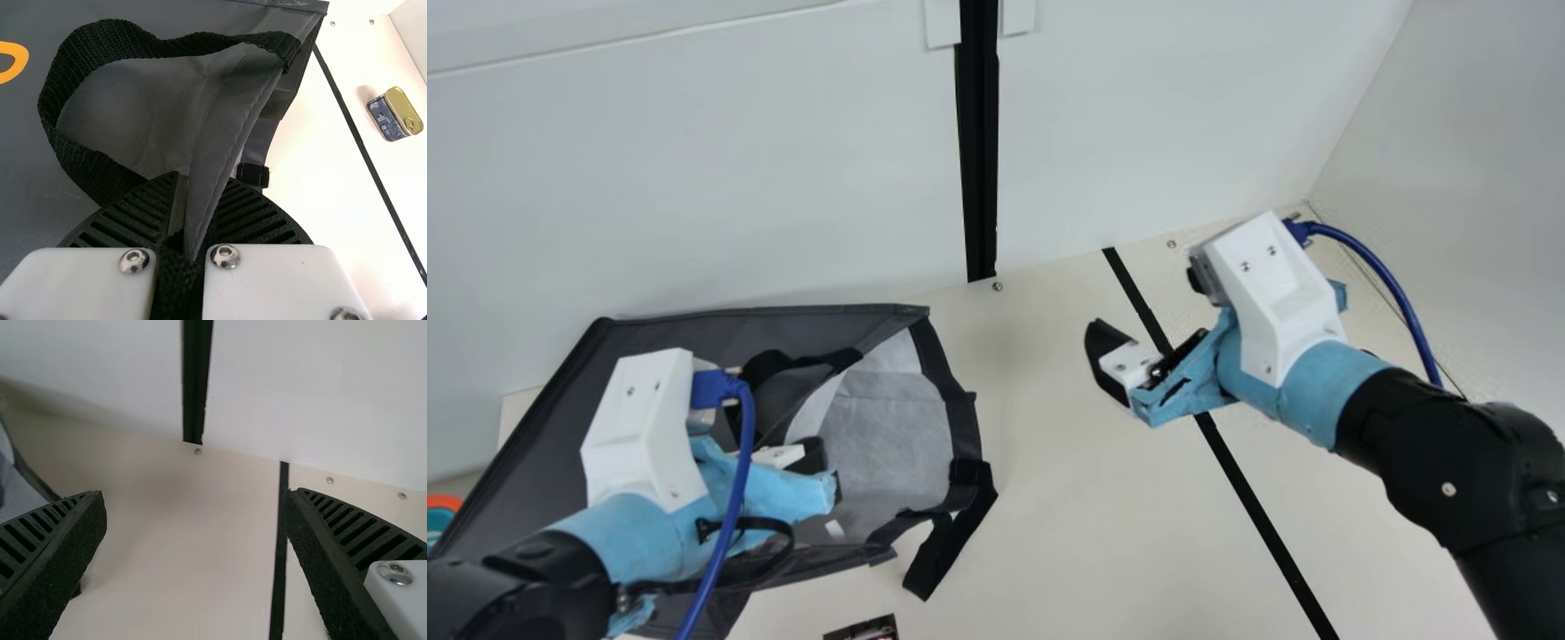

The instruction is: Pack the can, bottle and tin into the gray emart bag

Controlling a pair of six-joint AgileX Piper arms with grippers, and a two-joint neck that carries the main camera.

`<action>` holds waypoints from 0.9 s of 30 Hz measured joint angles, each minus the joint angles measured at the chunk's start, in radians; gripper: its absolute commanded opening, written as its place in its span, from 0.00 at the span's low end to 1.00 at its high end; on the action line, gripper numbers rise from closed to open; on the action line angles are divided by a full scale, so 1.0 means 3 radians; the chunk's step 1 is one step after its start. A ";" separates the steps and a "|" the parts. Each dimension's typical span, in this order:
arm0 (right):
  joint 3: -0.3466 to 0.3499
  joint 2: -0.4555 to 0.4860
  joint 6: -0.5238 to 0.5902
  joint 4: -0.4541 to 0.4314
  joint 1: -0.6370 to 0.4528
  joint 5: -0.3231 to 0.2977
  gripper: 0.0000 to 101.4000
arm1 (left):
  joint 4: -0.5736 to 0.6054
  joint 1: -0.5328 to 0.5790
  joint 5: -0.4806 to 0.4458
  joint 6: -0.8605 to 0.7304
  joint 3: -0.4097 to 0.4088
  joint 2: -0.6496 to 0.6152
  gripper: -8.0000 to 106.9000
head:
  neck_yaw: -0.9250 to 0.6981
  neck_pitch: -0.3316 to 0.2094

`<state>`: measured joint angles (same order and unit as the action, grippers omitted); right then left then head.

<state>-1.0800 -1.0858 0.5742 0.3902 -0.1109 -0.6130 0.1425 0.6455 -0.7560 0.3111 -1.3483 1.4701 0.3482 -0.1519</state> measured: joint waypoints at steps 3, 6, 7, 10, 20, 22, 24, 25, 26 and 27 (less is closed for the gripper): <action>-0.0003 0.0055 -0.0150 -0.0165 -0.0072 -0.0041 0.90 | 0.0000 0.0000 0.0000 0.0000 0.0000 0.0000 0.16 | 0.0000 0.0000; -0.0028 0.0104 -0.0295 -0.0347 -0.0140 -0.0089 0.90 | 0.0000 0.0000 0.0000 0.0000 0.0000 0.0000 0.16 | 0.0000 0.0000; -0.0036 0.0122 -0.0349 -0.0405 -0.0164 -0.0119 0.90 | 0.0000 0.0000 0.0000 0.0000 0.0000 0.0000 0.16 | 0.0000 0.0000; -0.0068 0.0171 -0.0490 -0.0577 -0.0212 -0.0185 0.90 | 0.0000 0.0000 0.0000 0.0000 0.0000 0.0000 0.16 | -0.0005 0.0000; -0.0154 0.0325 -0.0900 -0.1115 -0.0341 -0.0432 0.90 | 0.0000 0.0000 0.0000 0.0000 0.0000 0.0000 0.16 | 0.0000 0.0000; -0.0172 0.0345 -0.0966 -0.1202 -0.0356 -0.0487 0.90 | 0.0000 0.0000 0.0000 0.0000 0.0000 0.0000 0.16 | -0.0005 0.0000; -0.0196 0.0375 -0.1030 -0.1301 -0.0376 -0.0529 0.90 | 0.0000 0.0000 0.0000 0.0000 0.0000 0.0000 0.16 | -0.0005 0.0000; -0.0202 0.0387 -0.1065 -0.1333 -0.0379 -0.0562 0.90 | 0.0000 0.0000 0.0000 0.0000 0.0000 0.0000 0.16 | 0.0000 0.0000; -0.0216 0.0400 -0.1098 -0.1370 -0.0390 -0.0607 0.90 | 0.0000 0.0000 0.0000 0.0000 0.0000 0.0000 0.16 | -0.0005 0.0000; -0.0231 0.0408 -0.1123 -0.1409 -0.0395 -0.0645 0.90 | 0.0000 0.0000 0.0000 0.0000 0.0000 0.0000 0.16 | 0.0000 0.0000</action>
<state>-1.1494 -0.9636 0.2374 -0.0323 -0.2294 -0.8067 0.1425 0.6455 -0.7560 0.3111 -1.3483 1.4701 0.3482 -0.1519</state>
